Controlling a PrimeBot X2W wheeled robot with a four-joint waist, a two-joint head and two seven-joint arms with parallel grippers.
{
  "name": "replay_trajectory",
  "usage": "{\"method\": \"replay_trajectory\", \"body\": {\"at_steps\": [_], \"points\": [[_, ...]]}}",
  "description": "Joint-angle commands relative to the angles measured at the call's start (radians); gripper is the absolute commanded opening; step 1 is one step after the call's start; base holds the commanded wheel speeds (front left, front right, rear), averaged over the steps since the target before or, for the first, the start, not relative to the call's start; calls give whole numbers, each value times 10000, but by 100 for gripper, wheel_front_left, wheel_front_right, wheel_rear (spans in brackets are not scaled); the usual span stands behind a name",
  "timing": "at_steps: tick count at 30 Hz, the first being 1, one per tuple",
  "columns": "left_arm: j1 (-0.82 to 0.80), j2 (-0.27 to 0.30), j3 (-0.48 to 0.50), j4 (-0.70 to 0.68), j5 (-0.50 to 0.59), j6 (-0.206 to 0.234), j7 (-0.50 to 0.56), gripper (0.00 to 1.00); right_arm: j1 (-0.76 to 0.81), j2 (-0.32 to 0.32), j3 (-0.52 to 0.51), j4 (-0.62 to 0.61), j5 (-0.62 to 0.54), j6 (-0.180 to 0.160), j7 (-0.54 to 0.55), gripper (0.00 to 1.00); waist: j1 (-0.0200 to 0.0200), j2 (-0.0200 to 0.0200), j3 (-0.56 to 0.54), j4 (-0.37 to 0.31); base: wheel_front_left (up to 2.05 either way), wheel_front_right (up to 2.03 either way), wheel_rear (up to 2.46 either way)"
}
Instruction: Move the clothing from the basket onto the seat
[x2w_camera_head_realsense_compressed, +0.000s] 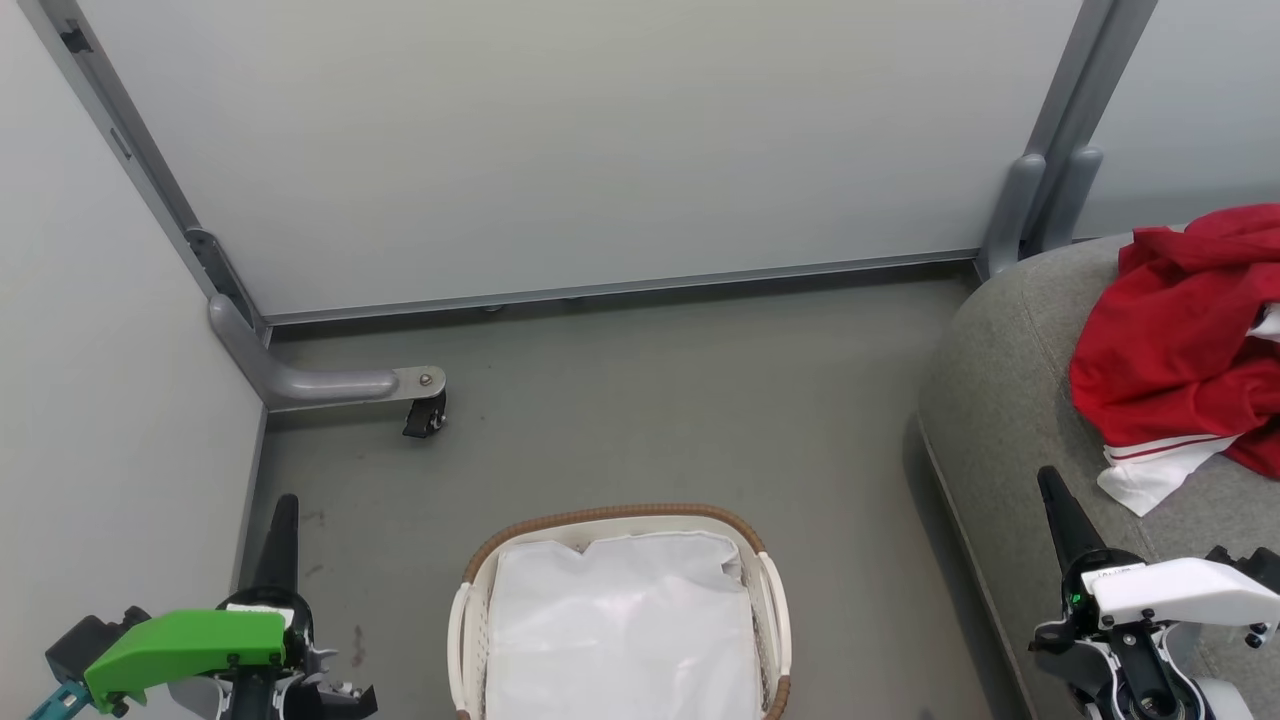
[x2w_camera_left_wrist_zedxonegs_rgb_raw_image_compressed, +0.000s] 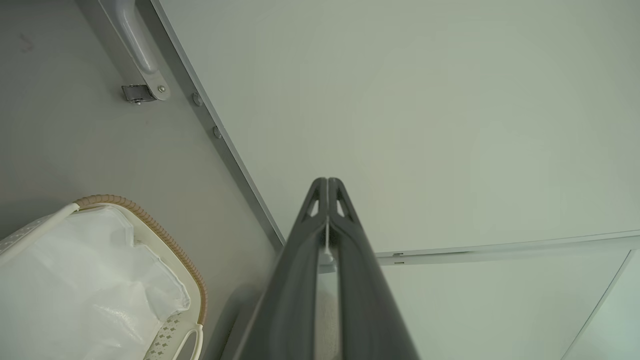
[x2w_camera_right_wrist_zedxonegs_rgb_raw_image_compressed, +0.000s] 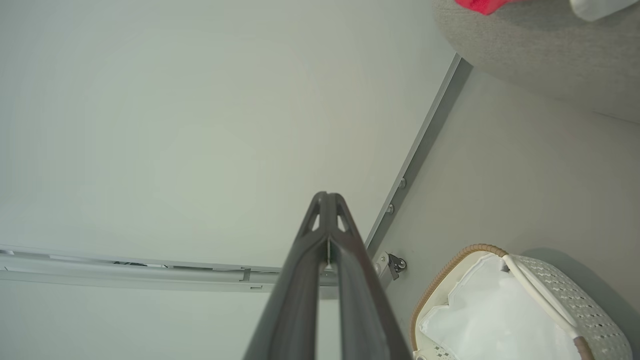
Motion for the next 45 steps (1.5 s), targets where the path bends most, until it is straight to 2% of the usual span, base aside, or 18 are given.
{"method": "replay_trajectory", "body": {"at_steps": [1,32,45], "points": [[-253,82,56,-90,-174,16,78,0,-164,-58,-39,-97,228,-4,70,0,0,0,2,-7,0,0,0],[-387,48,453,-322,-2071,20,683,0,-194,-84,-142,-306,2416,-7,637,0,0,0,38,-170,0,0,0],[-369,17,483,-312,-1982,20,702,0,-187,-83,-136,-299,2378,-7,630,0,0,0,38,-170,0,0,0]]}}
